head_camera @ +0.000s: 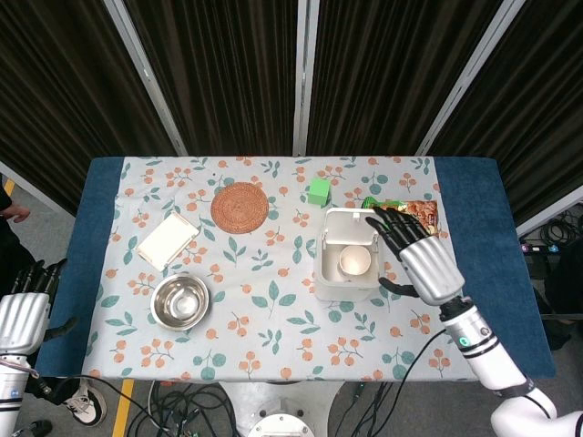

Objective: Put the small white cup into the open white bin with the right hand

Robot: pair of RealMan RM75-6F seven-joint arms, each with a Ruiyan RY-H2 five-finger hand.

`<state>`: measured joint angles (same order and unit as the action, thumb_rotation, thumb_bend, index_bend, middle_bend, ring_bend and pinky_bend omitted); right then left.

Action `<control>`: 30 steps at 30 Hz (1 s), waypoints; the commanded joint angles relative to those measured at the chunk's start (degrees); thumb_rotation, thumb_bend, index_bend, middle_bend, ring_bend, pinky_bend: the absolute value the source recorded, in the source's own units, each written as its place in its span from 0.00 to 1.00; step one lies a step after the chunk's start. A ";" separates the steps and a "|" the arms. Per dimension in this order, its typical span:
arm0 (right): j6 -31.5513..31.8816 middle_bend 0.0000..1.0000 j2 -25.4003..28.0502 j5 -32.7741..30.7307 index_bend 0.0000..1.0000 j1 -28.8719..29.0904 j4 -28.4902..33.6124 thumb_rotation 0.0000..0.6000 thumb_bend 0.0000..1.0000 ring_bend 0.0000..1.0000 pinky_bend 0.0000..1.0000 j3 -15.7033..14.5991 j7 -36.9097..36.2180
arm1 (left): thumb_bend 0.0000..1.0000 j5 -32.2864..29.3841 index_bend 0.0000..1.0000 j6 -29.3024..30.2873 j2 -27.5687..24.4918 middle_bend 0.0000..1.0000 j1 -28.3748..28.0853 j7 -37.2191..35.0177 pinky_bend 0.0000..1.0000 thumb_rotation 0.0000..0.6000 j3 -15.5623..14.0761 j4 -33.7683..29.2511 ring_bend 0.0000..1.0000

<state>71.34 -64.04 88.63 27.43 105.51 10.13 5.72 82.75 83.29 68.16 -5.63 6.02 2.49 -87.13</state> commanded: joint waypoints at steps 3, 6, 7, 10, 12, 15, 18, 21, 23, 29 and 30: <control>9.56 0.00 1.57 -1.07 0.00 -9.94 -5.34 1.00 0.05 0.00 0.03 -5.30 3.94 | 0.16 0.79 0.08 0.60 0.19 0.14 0.17 0.03 0.11 1.00 -0.25 0.11 0.04; 13.32 0.00 0.85 -2.27 0.00 -14.44 -8.97 1.00 0.05 0.00 0.00 -7.41 2.74 | 0.16 0.96 0.08 0.40 0.10 0.14 -0.20 0.41 0.11 1.00 -0.04 -0.31 0.04; 14.18 0.00 0.57 -2.75 0.00 -15.58 -10.11 1.00 0.05 0.00 0.00 -7.84 2.14 | 0.16 0.99 0.08 0.32 0.11 0.14 -0.30 0.57 0.11 1.00 0.01 -0.44 0.04; 15.46 0.00 -0.62 -4.88 0.00 -18.11 -14.40 1.00 0.05 0.00 0.00 -8.23 -0.38 | 0.16 1.26 0.08 0.26 0.18 0.14 -0.52 1.11 0.11 1.00 0.04 -0.88 0.04; 14.48 0.00 -1.42 -6.66 0.00 -18.73 -17.21 1.00 0.05 0.00 0.00 -8.13 -2.43 | 0.16 1.51 0.08 0.26 0.22 0.14 -0.65 1.26 0.11 1.00 0.02 -0.94 0.04; 12.10 0.00 -2.53 -9.07 0.00 -19.09 -20.53 1.00 0.05 0.00 0.00 -7.90 -4.44 | 0.16 1.91 0.08 0.45 0.18 0.14 -0.75 1.55 0.11 1.00 0.00 -0.98 0.04; 10.97 0.00 -3.67 -9.42 0.00 -19.29 -22.53 1.00 0.05 0.00 0.00 -7.92 -5.43 | 0.16 1.79 0.08 0.67 -0.12 0.14 -0.69 1.96 0.11 1.00 0.13 -1.64 0.04; 10.78 0.00 -4.27 -8.97 0.00 -19.36 -23.20 1.00 0.05 0.00 0.00 -7.77 -5.94 | 0.16 1.69 0.08 0.89 -0.38 0.14 -0.58 2.35 0.11 1.00 0.17 -2.19 0.04; 10.94 0.00 -4.54 -8.62 0.00 -19.38 -23.40 1.00 0.06 0.00 0.00 -7.57 -6.15 | 0.16 1.60 0.08 0.93 -0.45 0.14 -0.51 2.43 0.11 1.00 0.16 -2.34 0.04; 11.71 0.00 -4.58 -7.64 0.00 -19.76 -22.87 1.00 0.06 0.00 0.00 -7.12 -6.35 | 0.16 1.57 0.08 1.28 -0.58 0.14 -0.33 2.19 0.11 1.00 0.22 -2.41 0.04; 11.75 0.00 -4.44 -7.58 0.00 -19.84 -22.62 1.00 0.06 0.00 0.00 -7.02 -6.39 | 0.16 1.60 0.08 1.36 -0.52 0.14 -0.32 2.10 0.11 1.00 0.23 -2.34 0.04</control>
<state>83.05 -68.54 81.00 7.65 82.81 3.05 -0.64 84.33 84.62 67.62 -5.96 8.15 2.71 -89.49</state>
